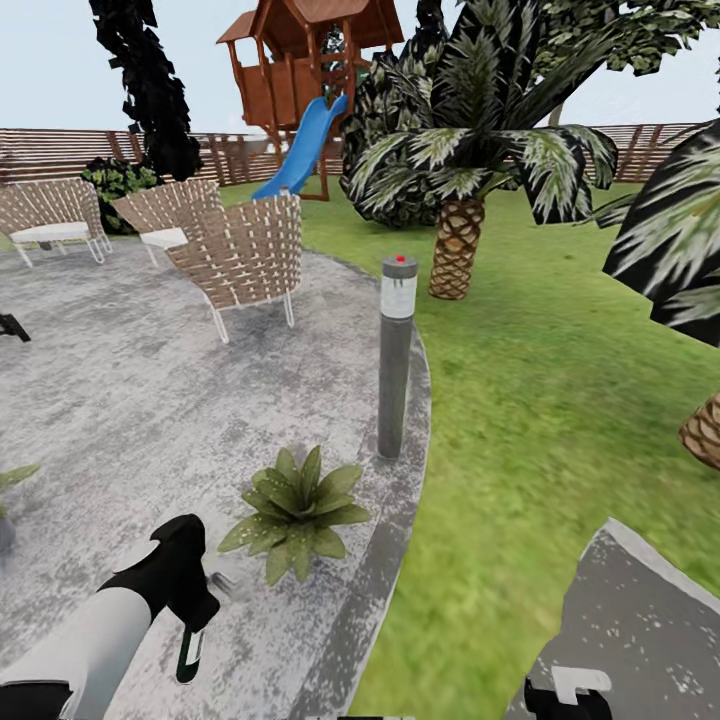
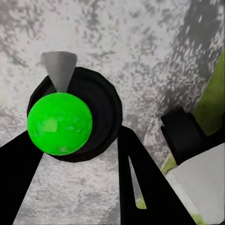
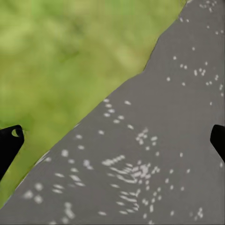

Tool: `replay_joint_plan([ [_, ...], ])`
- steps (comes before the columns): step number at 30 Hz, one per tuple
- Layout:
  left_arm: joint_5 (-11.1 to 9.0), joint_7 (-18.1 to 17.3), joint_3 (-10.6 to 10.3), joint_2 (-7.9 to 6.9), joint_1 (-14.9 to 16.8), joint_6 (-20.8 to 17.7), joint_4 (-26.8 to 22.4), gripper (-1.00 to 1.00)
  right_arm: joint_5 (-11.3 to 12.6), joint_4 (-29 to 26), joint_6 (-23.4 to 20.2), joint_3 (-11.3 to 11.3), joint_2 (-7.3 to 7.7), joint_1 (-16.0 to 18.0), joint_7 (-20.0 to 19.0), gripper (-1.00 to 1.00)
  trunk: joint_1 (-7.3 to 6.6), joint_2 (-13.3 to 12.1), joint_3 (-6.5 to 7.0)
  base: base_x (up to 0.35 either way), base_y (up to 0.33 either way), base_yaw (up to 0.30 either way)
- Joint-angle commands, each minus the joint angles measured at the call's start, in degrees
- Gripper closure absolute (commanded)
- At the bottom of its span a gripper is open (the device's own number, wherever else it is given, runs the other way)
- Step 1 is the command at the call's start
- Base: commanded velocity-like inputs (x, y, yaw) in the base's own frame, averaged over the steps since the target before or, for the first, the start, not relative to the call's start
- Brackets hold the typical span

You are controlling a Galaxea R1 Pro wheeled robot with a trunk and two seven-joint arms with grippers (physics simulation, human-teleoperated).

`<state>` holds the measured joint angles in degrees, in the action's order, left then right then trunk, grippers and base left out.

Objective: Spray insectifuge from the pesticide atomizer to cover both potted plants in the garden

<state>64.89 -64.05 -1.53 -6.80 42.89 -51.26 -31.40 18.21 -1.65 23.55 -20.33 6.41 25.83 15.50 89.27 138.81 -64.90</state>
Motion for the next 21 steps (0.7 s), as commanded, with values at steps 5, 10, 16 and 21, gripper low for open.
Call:
replay_joint_plan([
  [5, -5.92, 4.61, 1.91, 0.31, 0.01, -0.19, -0.15, 1.0, 0.34, -0.02, 0.11, -0.5, 0.04, 0.01, 0.3, -1.0, -0.01, 0.02, -0.05, 0.0, 0.0, 0.276],
  [10, -5.91, 4.81, 1.69, 1.47, 0.01, -0.02, 0.06, 1.0, 0.34, 0.05, 0.1, -0.44, 0.15, 0.01, 0.32, -1.0, -0.01, 0.02, -0.05, 0.046, -0.096, 0.106],
  [16, -5.41, 5.31, 1.56, 3.8, 0.0, 0.02, 1.15, 1.0, 0.26, 0.07, 0.1, -0.5, 0.1, 0.01, 0.32, -1.0, -0.01, 0.02, -0.05, 0.135, -0.233, 0.005],
  [21, -5.31, 5.34, 1.38, 3.75, 0.0, -0.01, 1.67, 1.0, 0.25, 0.06, 0.11, -0.5, 0.04, 0.01, 0.32, -1.0, -0.01, 0.02, -0.05, 0.189, -0.232, 0.139],
])
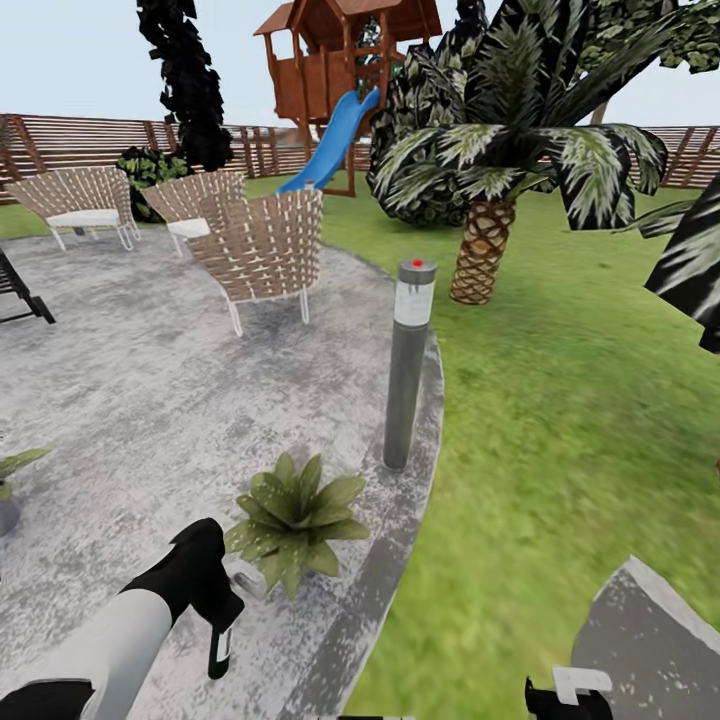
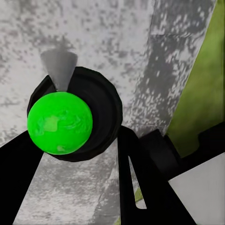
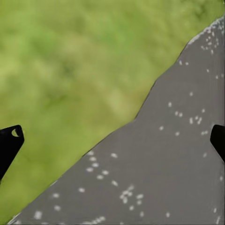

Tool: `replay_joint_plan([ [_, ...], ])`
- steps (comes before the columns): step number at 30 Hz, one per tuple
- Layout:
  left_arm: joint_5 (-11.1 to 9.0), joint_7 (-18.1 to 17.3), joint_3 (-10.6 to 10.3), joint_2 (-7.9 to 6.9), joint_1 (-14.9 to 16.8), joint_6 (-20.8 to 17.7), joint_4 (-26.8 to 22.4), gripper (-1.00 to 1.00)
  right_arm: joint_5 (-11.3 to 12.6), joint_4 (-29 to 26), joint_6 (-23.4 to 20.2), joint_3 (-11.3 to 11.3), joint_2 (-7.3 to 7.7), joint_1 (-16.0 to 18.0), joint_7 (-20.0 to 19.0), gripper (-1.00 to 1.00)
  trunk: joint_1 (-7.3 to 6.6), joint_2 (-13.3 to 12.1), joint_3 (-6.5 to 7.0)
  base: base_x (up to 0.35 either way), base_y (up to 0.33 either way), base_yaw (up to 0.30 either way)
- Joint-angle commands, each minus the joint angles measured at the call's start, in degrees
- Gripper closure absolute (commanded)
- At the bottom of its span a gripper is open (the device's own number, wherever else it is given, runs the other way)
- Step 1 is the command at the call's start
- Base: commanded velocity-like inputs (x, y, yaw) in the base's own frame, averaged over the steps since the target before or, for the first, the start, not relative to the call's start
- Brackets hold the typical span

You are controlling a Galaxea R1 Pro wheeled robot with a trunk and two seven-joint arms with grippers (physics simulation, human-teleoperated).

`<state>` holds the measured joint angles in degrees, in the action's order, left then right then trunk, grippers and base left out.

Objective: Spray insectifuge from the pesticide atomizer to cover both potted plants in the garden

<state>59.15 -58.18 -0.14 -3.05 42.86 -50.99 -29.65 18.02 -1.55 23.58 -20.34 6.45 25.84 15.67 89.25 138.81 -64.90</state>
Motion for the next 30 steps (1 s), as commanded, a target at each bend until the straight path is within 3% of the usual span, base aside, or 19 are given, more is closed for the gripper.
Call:
replay_joint_plan([
  [1, 0.44, -0.53, -0.11, -0.01, 0.03, -0.27, -0.1, 1.0, 0.44, -0.04, 0.07, -0.49, 0.0, 0.0, 0.15, -1.0, 0.01, 0.02, -0.05, 0.127, -0.248, 0.257],
  [16, 0.38, -0.53, -0.32, 0.02, 0.03, -0.5, -0.84, 1.0, 0.51, -0.11, 0.11, -0.49, 0.06, 0.0, 0.15, -1.0, 0.01, 0.02, -0.05, -0.028, -0.266, 0.268],
  [30, 0.35, -0.6, 0.38, -0.62, 0.03, -0.6, -0.93, 1.0, 0.32, 0.0, 0.15, -0.49, 0.11, 0.0, -0.02, -1.0, 0.01, 0.02, -0.05, -0.021, -0.279, 0.022],
])
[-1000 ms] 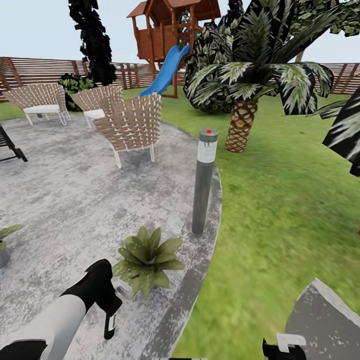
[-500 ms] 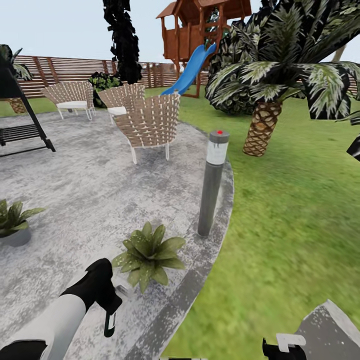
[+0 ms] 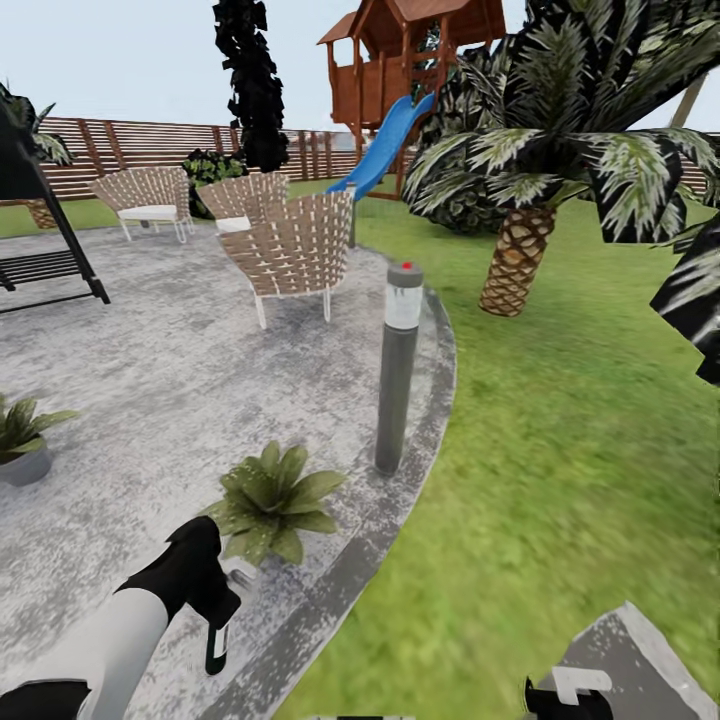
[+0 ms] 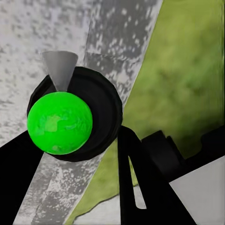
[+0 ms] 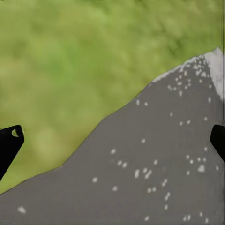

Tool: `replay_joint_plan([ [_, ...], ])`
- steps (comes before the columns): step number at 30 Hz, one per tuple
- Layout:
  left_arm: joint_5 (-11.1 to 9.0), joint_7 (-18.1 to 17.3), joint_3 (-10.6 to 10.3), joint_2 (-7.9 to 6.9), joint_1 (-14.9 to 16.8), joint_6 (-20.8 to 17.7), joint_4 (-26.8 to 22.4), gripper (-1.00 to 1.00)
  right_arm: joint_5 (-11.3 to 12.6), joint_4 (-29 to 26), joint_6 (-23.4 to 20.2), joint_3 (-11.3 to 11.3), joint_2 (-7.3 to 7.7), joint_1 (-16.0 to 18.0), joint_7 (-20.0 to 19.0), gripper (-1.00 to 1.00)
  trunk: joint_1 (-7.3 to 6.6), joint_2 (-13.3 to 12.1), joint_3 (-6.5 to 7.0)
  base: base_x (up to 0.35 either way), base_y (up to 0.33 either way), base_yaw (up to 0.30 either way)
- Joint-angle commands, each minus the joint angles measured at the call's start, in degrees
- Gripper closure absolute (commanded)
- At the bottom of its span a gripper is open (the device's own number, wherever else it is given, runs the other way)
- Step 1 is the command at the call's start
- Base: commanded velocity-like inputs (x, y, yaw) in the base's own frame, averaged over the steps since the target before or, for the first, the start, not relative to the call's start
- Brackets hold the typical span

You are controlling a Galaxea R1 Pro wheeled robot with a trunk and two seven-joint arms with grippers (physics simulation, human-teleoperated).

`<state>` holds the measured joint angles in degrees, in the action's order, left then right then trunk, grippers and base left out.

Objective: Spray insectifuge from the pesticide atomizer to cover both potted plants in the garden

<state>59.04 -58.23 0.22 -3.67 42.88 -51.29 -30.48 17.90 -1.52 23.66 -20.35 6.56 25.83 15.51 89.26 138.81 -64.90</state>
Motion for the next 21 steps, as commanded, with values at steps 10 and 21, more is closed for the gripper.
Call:
replay_joint_plan([
  [10, 0.46, -0.48, 0.12, -0.02, 0.01, -0.39, -0.05, 1.0, 0.47, -0.15, 0.07, -0.53, -0.15, 0.01, 0.2, -1.0, 0.0, 0.02, -0.05, 0.159, -0.29, 0.186],
  [21, 0.46, -0.48, 0.13, 0.06, 0.01, -0.39, -0.1, 1.0, 0.47, -0.15, 0.07, -0.54, -0.15, 0.01, 0.23, -1.0, 0.0, 0.02, -0.05, 0.079, -0.248, 0.278],
])
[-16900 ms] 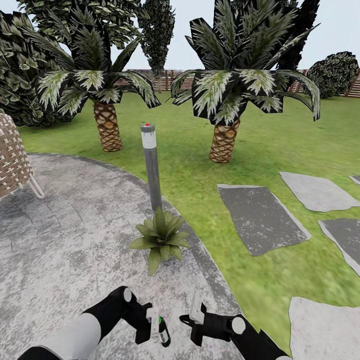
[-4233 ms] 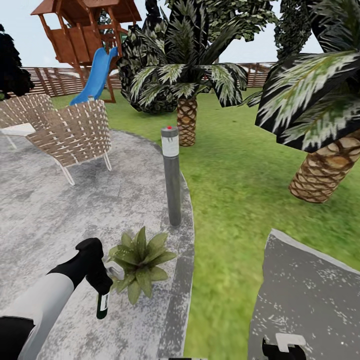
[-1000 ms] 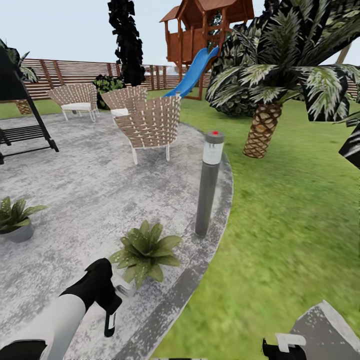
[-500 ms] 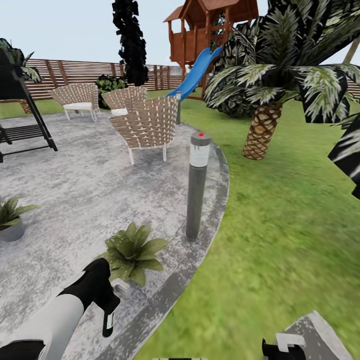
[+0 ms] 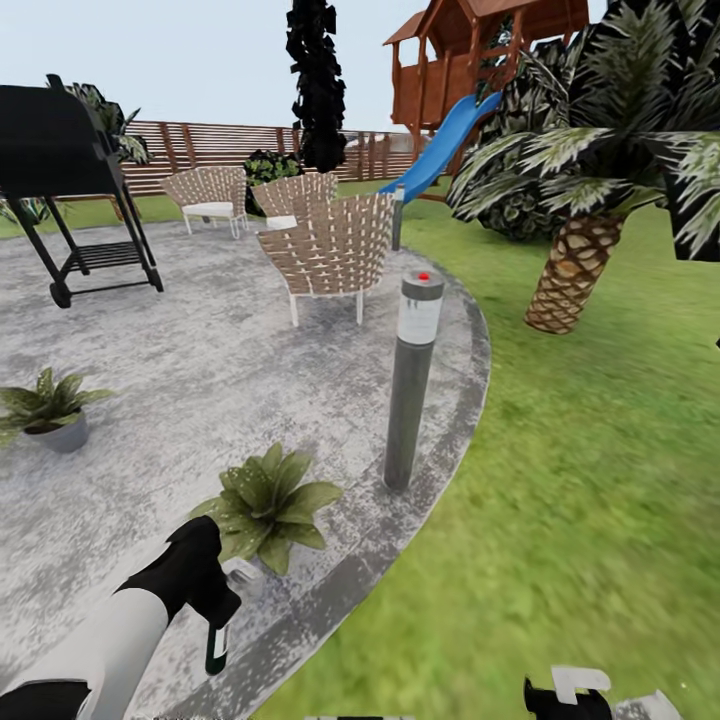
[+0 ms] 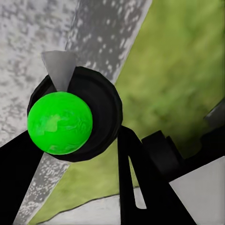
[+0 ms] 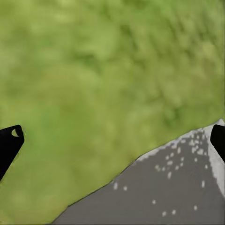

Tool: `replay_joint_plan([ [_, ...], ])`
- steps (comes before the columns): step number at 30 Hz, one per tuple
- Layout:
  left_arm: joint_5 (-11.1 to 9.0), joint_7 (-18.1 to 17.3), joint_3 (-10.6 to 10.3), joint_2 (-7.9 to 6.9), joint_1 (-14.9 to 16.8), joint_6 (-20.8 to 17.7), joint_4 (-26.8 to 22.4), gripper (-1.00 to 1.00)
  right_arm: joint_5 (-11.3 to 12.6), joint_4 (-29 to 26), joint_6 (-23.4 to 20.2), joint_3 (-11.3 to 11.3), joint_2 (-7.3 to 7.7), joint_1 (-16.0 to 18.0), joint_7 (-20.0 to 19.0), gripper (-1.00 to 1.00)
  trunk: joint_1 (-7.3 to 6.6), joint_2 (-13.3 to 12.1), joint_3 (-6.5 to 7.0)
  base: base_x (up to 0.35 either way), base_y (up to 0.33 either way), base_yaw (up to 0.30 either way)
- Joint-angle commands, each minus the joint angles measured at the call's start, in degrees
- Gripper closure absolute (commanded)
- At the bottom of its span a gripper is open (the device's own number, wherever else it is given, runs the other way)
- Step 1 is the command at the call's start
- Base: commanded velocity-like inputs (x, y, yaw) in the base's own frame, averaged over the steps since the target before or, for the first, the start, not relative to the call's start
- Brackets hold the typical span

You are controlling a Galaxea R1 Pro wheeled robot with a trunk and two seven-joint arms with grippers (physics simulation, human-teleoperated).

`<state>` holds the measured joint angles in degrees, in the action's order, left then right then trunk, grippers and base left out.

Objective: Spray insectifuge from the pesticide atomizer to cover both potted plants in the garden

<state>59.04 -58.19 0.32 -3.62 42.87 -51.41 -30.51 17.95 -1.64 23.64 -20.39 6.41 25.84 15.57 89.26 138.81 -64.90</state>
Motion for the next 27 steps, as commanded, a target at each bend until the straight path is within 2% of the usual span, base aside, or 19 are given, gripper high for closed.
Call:
replay_joint_plan([
  [1, 0.46, -0.52, 0.03, 0.03, 0.02, -0.27, -0.08, 1.0, 0.42, -0.03, 0.09, -0.5, 0.01, 0.0, 0.16, -1.0, 0.0, 0.02, -0.05, 0.041, -0.041, 0.278],
  [6, 0.46, -0.36, -0.01, 0.17, 0.56, -1.09, -0.16, 1.0, 0.42, -0.03, 0.09, -0.5, 0.01, 0.0, 0.14, -1.0, 0.0, 0.02, -0.05, 0.008, -0.008, 0.278],
  [10, 0.42, -0.38, -0.21, 1.3, 1.61, -5.45, -0.23, 1.0, 0.44, -0.03, 0.09, -0.52, -0.04, 0.0, 0.08, -1.0, 0.0, 0.02, -0.05, 0.0, 0.0, 0.277],
  [14, 0.39, -0.56, -0.35, 1.45, 3.3, -5.98, -0.08, 1.0, 0.4, 0.06, 0.09, -0.46, 0.05, 0.0, 0.06, -1.0, 0.0, 0.02, -0.05, 0.0, 0.0, 0.116],
  [20, 0.52, -0.78, -0.49, 1.5, 4.17, -5.87, -0.16, 1.0, 0.37, 0.06, 0.09, -0.49, 0.1, 0.0, -0.01, -1.0, 0.0, 0.02, -0.05, 0.019, -0.011, 0.003],
  [23, 0.54, -0.78, -0.49, 1.51, 4.23, -5.82, -0.17, 1.0, 0.48, -0.01, 0.09, -0.52, -0.05, 0.0, 0.05, -1.0, 0.0, 0.02, -0.05, 0.186, -0.153, 0.01],
  [27, 0.51, -0.78, -0.49, 1.51, 4.17, -5.87, -0.11, 1.0, 0.5, -0.03, 0.09, -0.53, -0.16, 0.0, 0.11, -1.0, 0.0, 0.02, -0.05, 0.159, -0.227, 0.207],
])
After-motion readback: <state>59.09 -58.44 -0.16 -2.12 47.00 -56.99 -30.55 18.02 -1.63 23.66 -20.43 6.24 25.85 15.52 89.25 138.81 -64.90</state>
